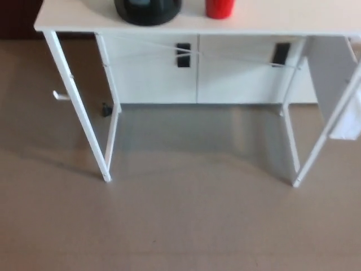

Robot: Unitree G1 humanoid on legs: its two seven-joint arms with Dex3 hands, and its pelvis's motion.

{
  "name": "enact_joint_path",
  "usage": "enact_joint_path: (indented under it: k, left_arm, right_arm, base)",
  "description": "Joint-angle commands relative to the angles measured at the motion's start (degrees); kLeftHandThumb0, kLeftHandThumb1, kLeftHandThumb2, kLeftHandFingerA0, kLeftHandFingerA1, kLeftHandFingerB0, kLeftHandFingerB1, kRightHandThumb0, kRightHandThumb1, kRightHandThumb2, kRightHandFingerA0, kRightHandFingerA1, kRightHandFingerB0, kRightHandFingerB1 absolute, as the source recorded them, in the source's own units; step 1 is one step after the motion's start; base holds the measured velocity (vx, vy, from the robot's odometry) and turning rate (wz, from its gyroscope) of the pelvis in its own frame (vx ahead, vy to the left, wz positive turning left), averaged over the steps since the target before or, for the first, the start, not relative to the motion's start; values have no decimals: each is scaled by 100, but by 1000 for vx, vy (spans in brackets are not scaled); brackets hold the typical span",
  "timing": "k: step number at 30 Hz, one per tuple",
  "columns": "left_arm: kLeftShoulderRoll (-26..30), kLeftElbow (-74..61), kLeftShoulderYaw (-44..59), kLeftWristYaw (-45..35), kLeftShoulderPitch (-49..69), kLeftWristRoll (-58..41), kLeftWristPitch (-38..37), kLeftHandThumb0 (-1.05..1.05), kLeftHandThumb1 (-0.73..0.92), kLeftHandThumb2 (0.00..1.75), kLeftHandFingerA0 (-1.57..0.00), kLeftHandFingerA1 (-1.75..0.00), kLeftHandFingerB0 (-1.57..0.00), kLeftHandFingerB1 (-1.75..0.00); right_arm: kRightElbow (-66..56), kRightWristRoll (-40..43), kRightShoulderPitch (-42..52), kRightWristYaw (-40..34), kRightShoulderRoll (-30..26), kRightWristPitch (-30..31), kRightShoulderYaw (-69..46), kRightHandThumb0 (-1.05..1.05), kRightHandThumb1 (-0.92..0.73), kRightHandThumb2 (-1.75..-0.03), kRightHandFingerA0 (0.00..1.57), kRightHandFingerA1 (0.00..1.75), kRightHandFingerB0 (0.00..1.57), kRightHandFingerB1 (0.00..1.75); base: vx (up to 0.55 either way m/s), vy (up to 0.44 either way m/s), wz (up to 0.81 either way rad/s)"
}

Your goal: The robot walk towards a table in front and uses its left hand to pick up the pot from the base and pour water to the cup on the right hand side

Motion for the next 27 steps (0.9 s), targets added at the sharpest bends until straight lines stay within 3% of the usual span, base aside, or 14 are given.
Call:
enact_joint_path:
  k: [1, 13, 20, 27]
  left_arm:
    - [142, 76, -51, -97, -3, 22, -143, -20, 71, 61, -44, -42, -37, -36]
    - [188, 178, -11, -105, 106, -39, -71, -20, 70, 61, -44, -42, -37, -36]
    - [206, 136, -55, -58, 130, 8, -106, -21, 65, 59, -47, -43, -39, -36]
    - [235, 185, -14, -34, 46, -34, -38, -19, 61, 58, -49, -43, -39, -36]
  right_arm:
    - [68, 36, 50, -47, 8, 4, -10, -27, -55, -56, 65, 53, 39, 40]
    - [233, -63, 195, -122, 19, -264, 141, -29, -54, -56, 64, 54, 41, 42]
    - [239, -17, 153, -230, 43, -32, 112, -27, -50, -55, 66, 55, 45, 42]
    - [151, 21, 243, -126, 63, -174, 124, -26, -52, -55, 67, 56, 44, 43]
  base:
    - [404, 11, -10]
    - [477, 143, -26]
    - [365, -3, 15]
    - [445, -66, 30]
